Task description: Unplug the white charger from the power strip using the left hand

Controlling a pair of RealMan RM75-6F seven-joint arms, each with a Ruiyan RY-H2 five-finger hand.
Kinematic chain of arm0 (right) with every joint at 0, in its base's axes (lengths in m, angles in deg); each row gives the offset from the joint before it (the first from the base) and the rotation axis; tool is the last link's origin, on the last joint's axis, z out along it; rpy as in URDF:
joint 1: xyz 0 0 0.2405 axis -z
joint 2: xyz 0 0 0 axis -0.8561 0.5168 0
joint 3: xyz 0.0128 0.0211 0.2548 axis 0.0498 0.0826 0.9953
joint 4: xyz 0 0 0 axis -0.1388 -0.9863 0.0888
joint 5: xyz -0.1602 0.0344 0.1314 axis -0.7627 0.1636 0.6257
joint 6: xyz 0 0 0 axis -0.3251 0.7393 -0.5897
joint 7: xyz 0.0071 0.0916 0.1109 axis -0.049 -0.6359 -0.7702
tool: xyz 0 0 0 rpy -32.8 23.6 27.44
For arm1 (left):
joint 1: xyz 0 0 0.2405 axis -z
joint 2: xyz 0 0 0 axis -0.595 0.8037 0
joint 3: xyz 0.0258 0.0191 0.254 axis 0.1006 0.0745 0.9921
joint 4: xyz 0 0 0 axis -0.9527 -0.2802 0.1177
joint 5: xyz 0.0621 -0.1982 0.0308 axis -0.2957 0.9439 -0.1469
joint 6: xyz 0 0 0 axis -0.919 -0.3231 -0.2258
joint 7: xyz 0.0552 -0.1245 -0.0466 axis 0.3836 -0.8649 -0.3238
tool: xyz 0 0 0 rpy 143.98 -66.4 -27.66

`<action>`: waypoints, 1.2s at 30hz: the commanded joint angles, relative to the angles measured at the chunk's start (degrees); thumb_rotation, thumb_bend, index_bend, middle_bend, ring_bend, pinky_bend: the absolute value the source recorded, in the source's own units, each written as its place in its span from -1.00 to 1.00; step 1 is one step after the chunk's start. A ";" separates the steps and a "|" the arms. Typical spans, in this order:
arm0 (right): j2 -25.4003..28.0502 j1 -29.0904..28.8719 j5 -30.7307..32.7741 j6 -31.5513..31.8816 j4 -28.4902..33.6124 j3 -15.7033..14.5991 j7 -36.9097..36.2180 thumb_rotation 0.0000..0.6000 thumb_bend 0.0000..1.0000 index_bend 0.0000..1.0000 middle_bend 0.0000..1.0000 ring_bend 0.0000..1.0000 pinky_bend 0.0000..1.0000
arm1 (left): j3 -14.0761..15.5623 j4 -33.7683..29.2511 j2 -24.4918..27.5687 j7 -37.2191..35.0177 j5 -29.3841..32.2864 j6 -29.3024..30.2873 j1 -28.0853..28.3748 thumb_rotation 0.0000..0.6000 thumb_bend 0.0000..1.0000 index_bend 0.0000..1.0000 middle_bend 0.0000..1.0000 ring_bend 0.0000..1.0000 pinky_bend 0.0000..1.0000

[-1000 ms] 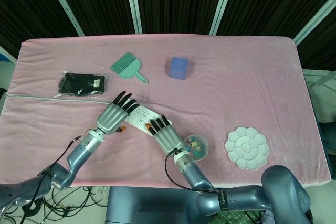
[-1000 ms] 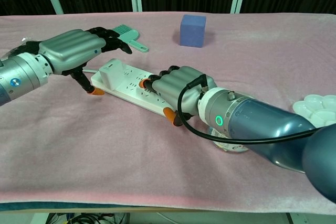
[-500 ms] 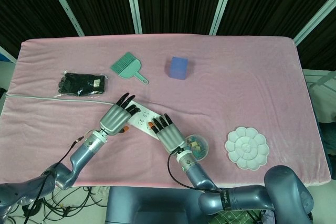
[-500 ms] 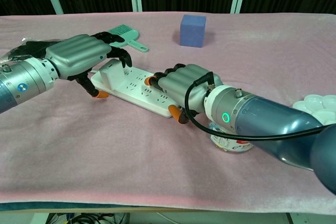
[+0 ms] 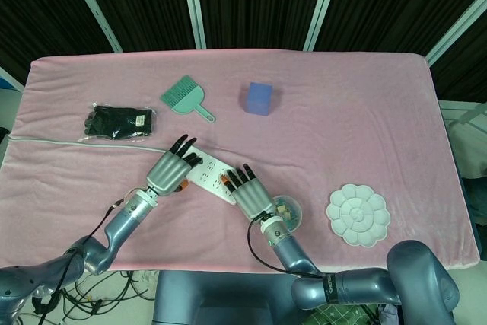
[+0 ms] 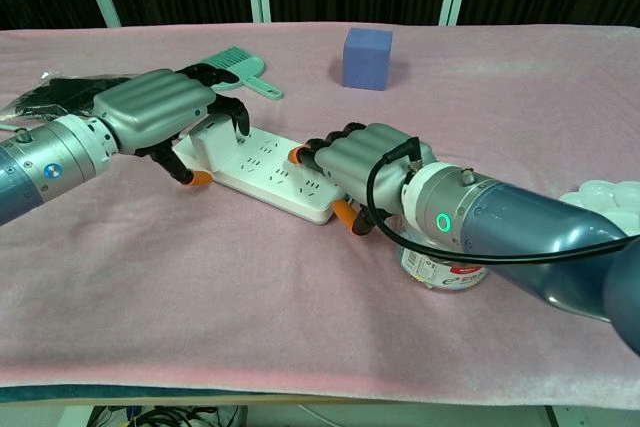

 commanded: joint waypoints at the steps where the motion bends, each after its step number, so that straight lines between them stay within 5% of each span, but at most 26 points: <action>1: -0.04 0.06 -0.43 -0.35 -0.09 -0.36 -0.20 1.00 0.16 -0.83 -0.89 -0.84 -0.89 | -0.03 0.38 -0.14 0.21 0.22 -0.12 0.04 1.00 -0.58 -0.30 -0.26 -1.00 -0.95; 21: -1.36 0.08 -3.36 -0.92 -0.16 -1.36 -0.79 1.00 0.16 -0.82 -0.89 -0.84 -0.89 | 0.29 1.46 -0.62 -0.13 0.87 -0.37 0.16 1.00 -0.58 -0.28 -0.26 -1.00 -0.95; 27: -1.69 0.11 -3.09 -1.25 -0.47 -1.57 -0.49 1.00 0.16 -0.82 -0.86 -0.84 -0.89 | 0.41 1.51 -0.75 -0.46 0.72 -0.09 0.33 1.00 -0.38 -0.26 -0.22 -1.00 -0.95; 36: -1.59 0.37 -3.14 -1.22 -0.54 -1.59 -0.40 1.00 0.16 -0.82 -0.86 -0.84 -0.89 | 0.72 1.29 -0.80 -0.82 0.54 -0.03 0.62 1.00 -0.38 -0.22 -0.20 -1.00 -0.95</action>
